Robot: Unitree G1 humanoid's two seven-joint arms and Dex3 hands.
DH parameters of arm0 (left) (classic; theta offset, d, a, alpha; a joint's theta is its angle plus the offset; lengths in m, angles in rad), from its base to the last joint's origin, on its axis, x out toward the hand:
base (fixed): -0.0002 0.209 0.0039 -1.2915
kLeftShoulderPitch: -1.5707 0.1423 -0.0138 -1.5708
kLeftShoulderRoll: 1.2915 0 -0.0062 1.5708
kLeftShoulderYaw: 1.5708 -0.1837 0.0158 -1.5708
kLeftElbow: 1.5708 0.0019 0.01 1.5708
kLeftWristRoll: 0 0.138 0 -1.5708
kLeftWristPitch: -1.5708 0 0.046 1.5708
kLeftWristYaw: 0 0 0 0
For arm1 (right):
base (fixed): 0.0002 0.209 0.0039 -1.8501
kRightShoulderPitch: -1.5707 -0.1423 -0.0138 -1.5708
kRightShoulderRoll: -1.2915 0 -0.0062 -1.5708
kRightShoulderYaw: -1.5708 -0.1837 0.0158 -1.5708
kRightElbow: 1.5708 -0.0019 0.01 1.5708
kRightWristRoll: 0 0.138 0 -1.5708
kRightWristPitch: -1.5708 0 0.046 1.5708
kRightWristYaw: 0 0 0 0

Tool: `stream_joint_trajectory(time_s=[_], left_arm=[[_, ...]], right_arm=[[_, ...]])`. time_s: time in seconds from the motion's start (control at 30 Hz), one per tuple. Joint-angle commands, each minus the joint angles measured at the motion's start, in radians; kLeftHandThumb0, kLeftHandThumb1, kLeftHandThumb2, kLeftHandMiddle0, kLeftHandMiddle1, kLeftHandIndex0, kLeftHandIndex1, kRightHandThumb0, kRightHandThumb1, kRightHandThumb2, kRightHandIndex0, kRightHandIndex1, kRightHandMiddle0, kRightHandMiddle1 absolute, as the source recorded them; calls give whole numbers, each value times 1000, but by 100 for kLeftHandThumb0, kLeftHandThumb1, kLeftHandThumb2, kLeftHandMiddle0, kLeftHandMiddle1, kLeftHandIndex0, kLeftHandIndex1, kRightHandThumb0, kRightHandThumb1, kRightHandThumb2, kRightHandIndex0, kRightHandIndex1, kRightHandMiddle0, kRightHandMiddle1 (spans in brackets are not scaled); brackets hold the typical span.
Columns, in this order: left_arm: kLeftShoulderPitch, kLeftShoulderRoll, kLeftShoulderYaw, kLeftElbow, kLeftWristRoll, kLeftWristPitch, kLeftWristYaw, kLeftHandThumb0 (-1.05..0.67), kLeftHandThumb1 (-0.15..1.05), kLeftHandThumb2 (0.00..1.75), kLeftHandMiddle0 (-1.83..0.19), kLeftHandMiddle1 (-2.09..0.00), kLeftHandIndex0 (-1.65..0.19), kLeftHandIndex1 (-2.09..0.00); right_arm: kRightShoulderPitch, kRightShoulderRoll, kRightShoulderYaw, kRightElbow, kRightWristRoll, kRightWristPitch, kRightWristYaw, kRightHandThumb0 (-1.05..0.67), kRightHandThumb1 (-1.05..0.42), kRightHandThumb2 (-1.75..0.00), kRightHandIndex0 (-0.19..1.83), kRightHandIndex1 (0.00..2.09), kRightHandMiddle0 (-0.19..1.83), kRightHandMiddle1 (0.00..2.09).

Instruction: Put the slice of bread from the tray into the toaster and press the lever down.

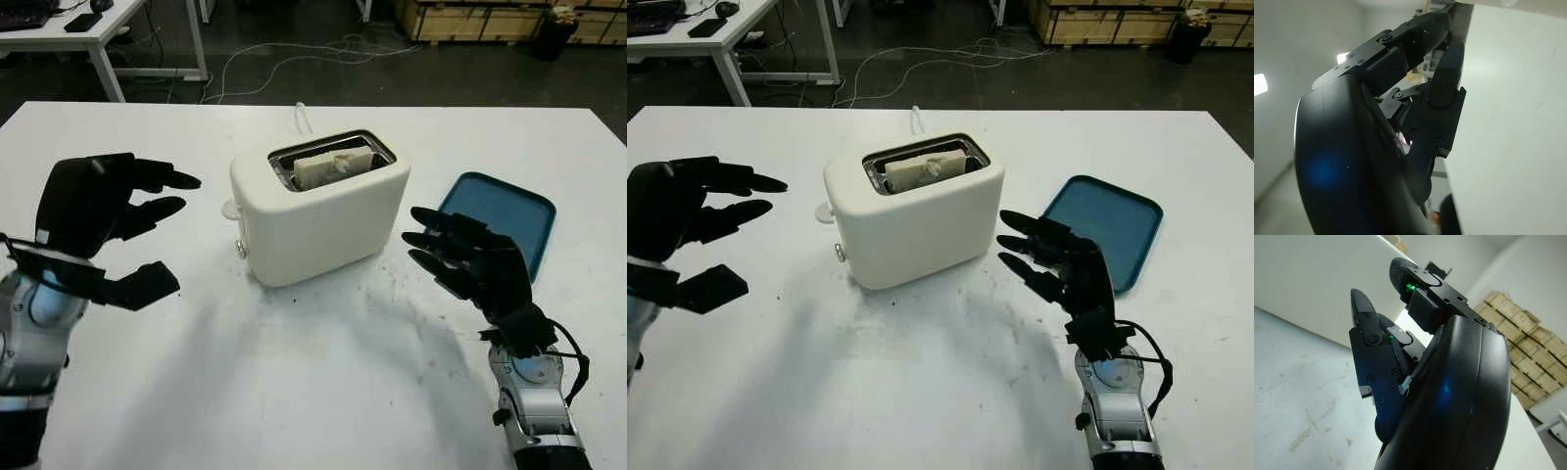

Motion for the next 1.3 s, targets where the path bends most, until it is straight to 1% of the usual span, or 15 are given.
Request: stream_joint_trajectory(time_s=[0.0,0.07,0.17,0.23,0.3,0.33,0.53,0.6,0.7,0.9,0.97,1.03,1.17,1.23,1.27], left_arm=[[-35,23,-18,18,18,7,-26,-24,83,0,-97,-82,-121,-7],[-61,25,-31,35,21,1,-35,-23,83,0,-100,-77,-122,-7],[-105,25,-60,75,31,-20,-37,-22,80,0,-104,-77,-124,-7],[-129,24,-77,101,28,-36,-42,-20,79,0,-105,-84,-125,-6],[-152,22,-94,127,29,-51,-47,-20,78,0,-101,-96,-127,-5],[-161,21,-101,137,31,-56,-48,-20,78,0,-100,-98,-127,-5],[-211,17,-144,207,65,-80,-35,-20,76,0,-101,-100,-129,-5],[-225,20,-155,229,74,-81,-36,-19,76,0,-100,-108,-129,-5],[-240,25,-165,250,81,-79,-47,-20,76,0,-96,-111,-129,-4],[-253,36,-175,275,87,-97,-51,-20,76,0,-97,-108,-129,-3],[-254,41,-176,278,90,-101,-53,-20,76,0,-97,-114,-130,-3],[-254,49,-177,272,88,-96,-68,-21,76,0,-94,-119,-129,-3],[-249,61,-175,254,84,-90,-92,-21,77,0,-92,-116,-130,-3],[-241,64,-170,230,81,-77,-110,-20,76,0,-90,-123,-130,-2],[-236,65,-167,215,74,-68,-123,-21,76,0,-89,-123,-130,-2]], right_arm=[[3,1,-3,-14,-11,16,2,-22,-89,0,97,7,87,0],[5,-1,-3,-18,-22,20,-1,-21,-89,0,97,7,87,0],[6,-1,-7,-16,-37,9,-4,-20,-88,0,98,7,87,0],[5,2,-9,-14,-36,3,-2,-18,-89,0,97,6,87,0],[5,5,-9,-12,-37,5,-4,-17,-88,0,97,6,87,0],[5,6,-9,-12,-36,8,-3,-16,-88,0,97,6,87,1],[7,9,-10,-13,-18,21,13,-18,-89,0,97,5,87,0],[9,8,-10,-18,-21,27,13,-18,-90,0,97,4,87,0],[13,10,-10,-25,-21,34,13,-19,-90,0,96,4,86,0],[16,12,-11,-24,-25,35,14,-21,-90,0,97,4,86,0],[16,13,-12,-22,-24,34,14,-22,-90,0,97,4,86,0],[15,14,-12,-17,-22,28,17,-22,-90,0,97,4,86,0],[17,15,-10,-25,-26,39,15,-21,-90,0,97,3,86,0],[18,14,-9,-29,-29,43,15,-20,-91,0,96,3,86,0],[19,14,-9,-32,-30,45,15,-20,-91,0,96,3,86,0]])
